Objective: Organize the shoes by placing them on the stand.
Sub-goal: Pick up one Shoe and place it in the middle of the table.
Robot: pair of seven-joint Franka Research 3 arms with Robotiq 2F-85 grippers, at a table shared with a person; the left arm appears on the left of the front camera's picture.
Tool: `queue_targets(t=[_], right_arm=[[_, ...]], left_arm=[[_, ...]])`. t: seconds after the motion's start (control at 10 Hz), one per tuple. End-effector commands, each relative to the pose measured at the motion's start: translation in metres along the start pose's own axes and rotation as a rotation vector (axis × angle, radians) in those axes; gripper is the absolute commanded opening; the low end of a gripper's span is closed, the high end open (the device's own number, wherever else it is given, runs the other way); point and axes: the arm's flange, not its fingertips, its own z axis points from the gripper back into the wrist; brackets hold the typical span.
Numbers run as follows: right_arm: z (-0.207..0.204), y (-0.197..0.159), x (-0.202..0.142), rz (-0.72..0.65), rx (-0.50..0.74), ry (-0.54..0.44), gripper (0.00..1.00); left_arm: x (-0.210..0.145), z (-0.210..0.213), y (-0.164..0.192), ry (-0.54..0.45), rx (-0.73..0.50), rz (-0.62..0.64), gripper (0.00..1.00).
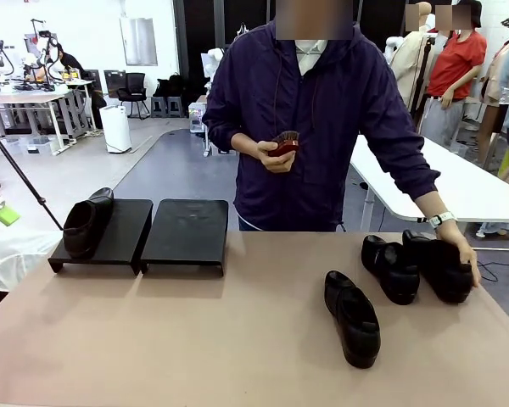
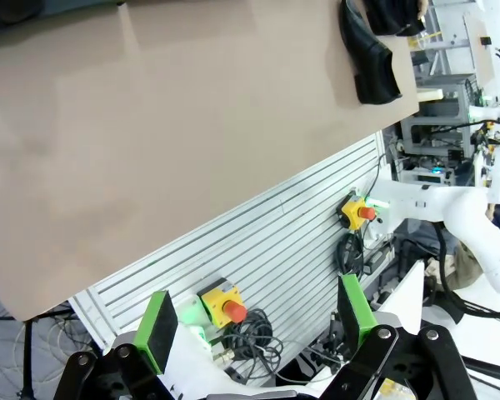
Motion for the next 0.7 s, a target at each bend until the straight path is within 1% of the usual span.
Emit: queue_targets(t=[0.0, 0.2, 0.4, 0.5, 0.6], right_arm=[[-0.003, 0.009, -0.002, 0.026, 0.009, -0.008, 1.00], [-0.007, 0.012, 0.002, 0.037, 0.004, 0.010, 1.00], [-0.024, 0.026, 0.010, 0.047, 0.010, 0.030, 1.00], [-0.047, 0.047, 0.019, 0.047, 0.002, 0.033, 1.00], [-0.074, 0.072, 0.030, 0.064, -0.042, 0.051, 1.00]], left_arm=[[-0.002, 0.003, 0.000, 0.008, -0.002, -0.004, 1.00], [-0.002, 0.003, 0.000, 0.008, -0.002, -0.004, 1.00], [-0.002, 0.003, 0.000, 0.008, -0.002, -0.004, 1.00], [-0.002, 0.003, 0.000, 0.008, -0.002, -0.004, 1.00], [-0.002, 0.003, 0.000, 0.008, -0.002, -0.004, 1.00]])
